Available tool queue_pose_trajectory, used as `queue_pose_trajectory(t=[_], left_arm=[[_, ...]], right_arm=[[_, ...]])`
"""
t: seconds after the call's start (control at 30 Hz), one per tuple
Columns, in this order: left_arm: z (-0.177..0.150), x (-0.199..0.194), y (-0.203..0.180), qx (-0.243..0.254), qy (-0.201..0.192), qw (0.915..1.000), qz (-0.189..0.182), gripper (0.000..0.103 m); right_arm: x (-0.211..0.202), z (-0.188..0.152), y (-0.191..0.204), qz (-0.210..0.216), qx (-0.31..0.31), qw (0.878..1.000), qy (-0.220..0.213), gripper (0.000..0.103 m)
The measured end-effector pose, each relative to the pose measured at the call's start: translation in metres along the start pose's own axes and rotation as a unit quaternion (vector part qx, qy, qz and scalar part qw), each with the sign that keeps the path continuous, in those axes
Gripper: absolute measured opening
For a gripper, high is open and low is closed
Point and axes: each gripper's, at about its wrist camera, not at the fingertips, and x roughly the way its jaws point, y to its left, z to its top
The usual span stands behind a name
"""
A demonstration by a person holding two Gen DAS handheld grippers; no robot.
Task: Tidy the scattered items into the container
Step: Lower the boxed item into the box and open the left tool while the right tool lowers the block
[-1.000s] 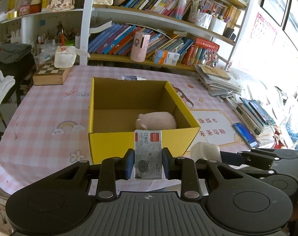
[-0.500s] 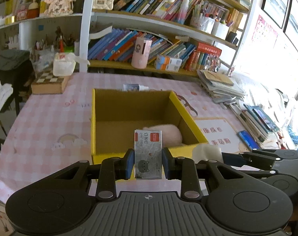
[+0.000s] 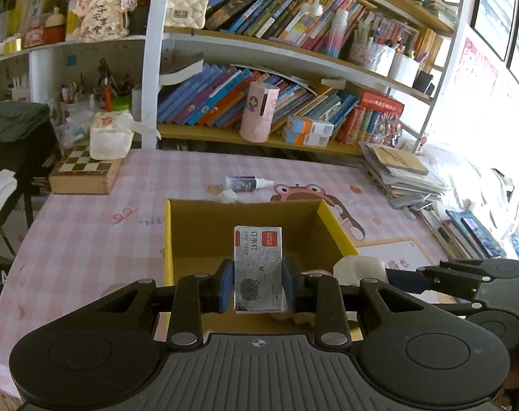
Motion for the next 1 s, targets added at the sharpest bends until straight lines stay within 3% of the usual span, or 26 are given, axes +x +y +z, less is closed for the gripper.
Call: queue_pose_trajectory(t=[0.4,1.0], left_arm=[[0.032,0.067,0.011,0.027,0.047,0.9983,0.023,0.028],[0.040,0.165,0.033,0.024,0.170,0.9839,0.051,0.029]], right_arm=[[0.074,0.042,-0.014,0.004,-0.053,0.998,0.033,0.032],[0.175,0.051,-0.030,0.005,-0.117,0.984,0.136,0.032]])
